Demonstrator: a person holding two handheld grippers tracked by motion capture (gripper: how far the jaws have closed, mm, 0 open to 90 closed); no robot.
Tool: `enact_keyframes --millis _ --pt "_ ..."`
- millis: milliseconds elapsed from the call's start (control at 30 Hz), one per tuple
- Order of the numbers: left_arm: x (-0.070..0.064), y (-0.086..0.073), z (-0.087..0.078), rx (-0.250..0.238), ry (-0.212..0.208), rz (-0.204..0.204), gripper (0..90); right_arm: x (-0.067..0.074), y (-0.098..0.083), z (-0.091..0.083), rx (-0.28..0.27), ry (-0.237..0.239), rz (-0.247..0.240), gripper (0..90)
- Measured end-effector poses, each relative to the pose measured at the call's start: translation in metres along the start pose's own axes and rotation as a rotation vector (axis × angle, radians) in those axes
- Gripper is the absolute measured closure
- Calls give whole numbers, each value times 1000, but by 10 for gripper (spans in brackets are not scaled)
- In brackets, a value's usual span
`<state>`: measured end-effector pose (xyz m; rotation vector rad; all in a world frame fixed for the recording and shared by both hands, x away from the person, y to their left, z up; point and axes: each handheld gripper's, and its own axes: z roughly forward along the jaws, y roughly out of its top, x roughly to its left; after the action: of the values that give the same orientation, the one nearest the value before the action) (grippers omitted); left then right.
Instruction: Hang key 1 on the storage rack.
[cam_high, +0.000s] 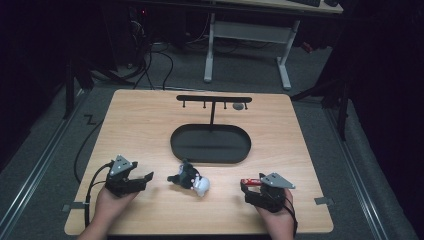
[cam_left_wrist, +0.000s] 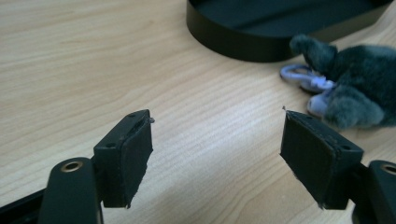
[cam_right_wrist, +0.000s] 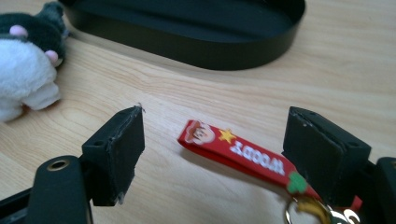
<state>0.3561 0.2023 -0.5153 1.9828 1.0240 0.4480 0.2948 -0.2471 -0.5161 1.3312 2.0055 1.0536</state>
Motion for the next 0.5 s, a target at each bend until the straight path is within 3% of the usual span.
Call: enact_keyframes --millis 167,333,500 --pt "-8 -2 0 4 13 50 286 3 3 7 -36 -3 -28 155" --pt "-7 -2 1 12 6 47 288 2 3 8 -26 9 -30 153" --pt "-8 -4 -1 9 -1 48 278 0 2 10 4 36 0 149"
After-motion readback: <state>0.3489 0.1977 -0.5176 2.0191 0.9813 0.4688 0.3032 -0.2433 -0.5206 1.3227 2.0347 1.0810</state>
